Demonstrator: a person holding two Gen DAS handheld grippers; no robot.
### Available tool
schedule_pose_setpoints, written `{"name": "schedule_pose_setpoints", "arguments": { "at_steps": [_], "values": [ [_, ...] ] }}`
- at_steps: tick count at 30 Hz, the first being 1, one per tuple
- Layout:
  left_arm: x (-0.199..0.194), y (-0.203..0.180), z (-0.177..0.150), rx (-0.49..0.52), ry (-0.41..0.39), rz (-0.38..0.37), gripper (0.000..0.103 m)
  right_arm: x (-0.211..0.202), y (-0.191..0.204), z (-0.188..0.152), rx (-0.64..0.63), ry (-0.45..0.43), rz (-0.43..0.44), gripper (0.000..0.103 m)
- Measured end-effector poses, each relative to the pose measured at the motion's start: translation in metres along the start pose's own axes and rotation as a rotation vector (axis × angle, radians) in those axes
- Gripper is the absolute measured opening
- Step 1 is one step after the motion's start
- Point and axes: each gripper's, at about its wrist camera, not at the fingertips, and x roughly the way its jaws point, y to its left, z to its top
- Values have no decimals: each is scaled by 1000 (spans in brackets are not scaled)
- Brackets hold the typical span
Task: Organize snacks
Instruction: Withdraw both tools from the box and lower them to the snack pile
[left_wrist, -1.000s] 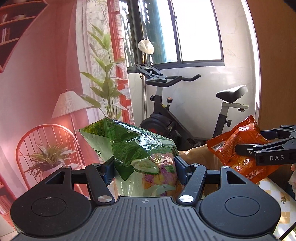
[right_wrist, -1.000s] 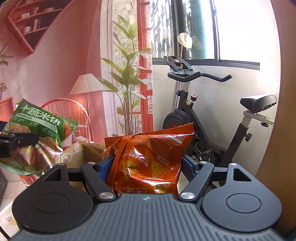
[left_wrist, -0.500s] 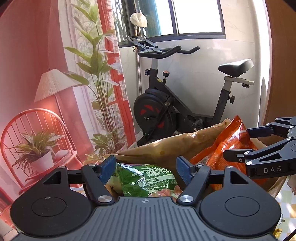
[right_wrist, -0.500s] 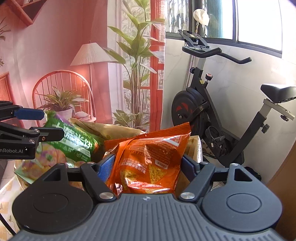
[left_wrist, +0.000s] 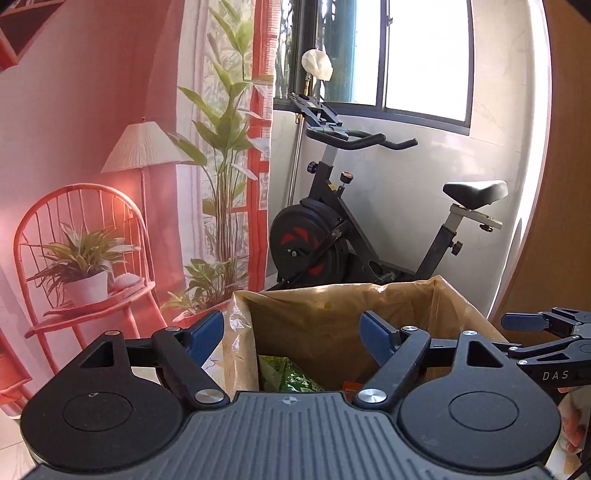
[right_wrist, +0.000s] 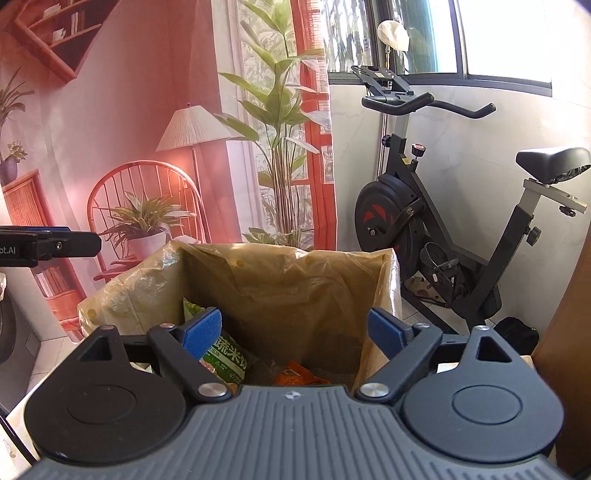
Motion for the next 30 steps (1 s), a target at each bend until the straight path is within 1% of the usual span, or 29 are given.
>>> {"name": "schedule_pose_setpoints", "arguments": {
  "at_steps": [3, 5, 7, 10, 12, 15, 17, 20, 23, 26, 30],
  "values": [
    [-19, 6, -11, -12, -15, 8, 84, -17, 1, -13, 20, -13, 28, 89],
    [-32, 10, -23, -30, -21, 19, 90, -26, 0, -23, 27, -23, 55, 90],
    [-42, 14, -38, -38, -27, 34, 92, -35, -2, -34, 33, -35, 67, 92],
    [-53, 19, -60, -38, -22, 84, 94, -44, -5, -53, 54, -42, 74, 93],
    [-58, 21, -74, -41, -22, 120, 94, -48, -8, -66, 66, -48, 77, 95],
    [-63, 24, -97, -51, -24, 155, 94, -49, -7, -83, 55, -43, 63, 96],
    [-66, 26, -110, -63, -27, 163, 94, -48, -6, -95, 49, -32, 43, 98],
    [-67, 30, -128, -81, -27, 174, 94, -47, -5, -112, 40, -28, 37, 101],
    [-64, 28, -141, -68, 0, 198, 94, -46, -4, -128, 33, -28, 23, 102],
    [-65, 29, -154, -77, 11, 196, 94, -40, -8, -146, 62, 5, 15, 102],
    [-67, 32, -172, -88, 37, 205, 94, -38, -6, -163, 43, 23, 4, 102]
  ]
}}
